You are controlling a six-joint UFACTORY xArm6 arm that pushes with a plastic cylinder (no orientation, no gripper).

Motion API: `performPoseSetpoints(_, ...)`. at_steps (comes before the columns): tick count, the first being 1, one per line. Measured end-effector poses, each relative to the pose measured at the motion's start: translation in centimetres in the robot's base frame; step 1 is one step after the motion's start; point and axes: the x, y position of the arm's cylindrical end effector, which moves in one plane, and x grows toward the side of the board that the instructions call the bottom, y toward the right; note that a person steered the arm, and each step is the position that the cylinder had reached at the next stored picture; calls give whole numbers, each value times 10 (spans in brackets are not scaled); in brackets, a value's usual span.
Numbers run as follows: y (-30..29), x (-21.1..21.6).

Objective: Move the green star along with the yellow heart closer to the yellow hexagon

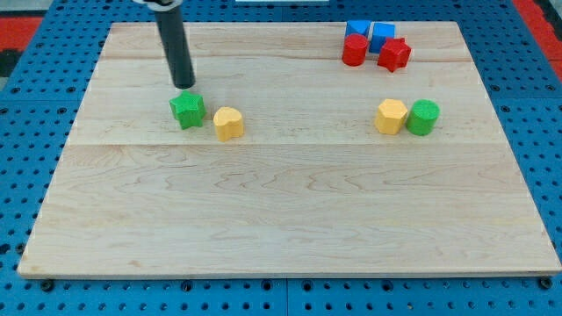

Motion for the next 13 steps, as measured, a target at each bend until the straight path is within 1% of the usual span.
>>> performPoseSetpoints(1,-18,22)
performPoseSetpoints(2,25,67)
performPoseSetpoints(3,97,79)
performPoseSetpoints(4,107,87)
performPoseSetpoints(10,80,90)
performPoseSetpoints(12,30,98)
performPoseSetpoints(13,27,110)
